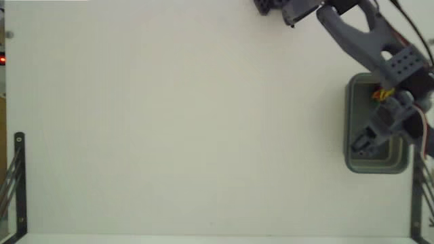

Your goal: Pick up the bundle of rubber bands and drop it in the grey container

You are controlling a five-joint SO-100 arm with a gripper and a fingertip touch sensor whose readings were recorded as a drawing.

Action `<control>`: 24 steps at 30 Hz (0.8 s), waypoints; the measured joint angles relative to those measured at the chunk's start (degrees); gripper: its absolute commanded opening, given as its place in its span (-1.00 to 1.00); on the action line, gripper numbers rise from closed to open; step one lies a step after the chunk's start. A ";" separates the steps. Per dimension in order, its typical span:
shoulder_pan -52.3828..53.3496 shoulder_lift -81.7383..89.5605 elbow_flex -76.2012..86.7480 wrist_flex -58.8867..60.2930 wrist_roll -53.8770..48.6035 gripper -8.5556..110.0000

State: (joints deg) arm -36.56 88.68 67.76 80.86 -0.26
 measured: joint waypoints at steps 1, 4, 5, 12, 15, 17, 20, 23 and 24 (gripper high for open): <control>0.00 0.00 0.00 0.00 0.00 1.00; 0.00 0.00 0.00 0.00 0.00 1.00; 0.00 0.00 0.00 0.00 0.00 1.00; 0.18 0.18 0.00 0.00 0.00 1.00; 0.26 0.70 0.35 0.00 0.00 1.00; 0.53 1.32 0.97 0.00 0.00 1.00; 1.67 2.90 1.67 0.00 0.00 1.00; 2.55 4.31 2.90 0.00 0.09 1.00; 2.81 4.83 3.25 -0.09 0.09 1.00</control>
State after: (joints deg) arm -33.75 93.52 71.02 80.77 -0.18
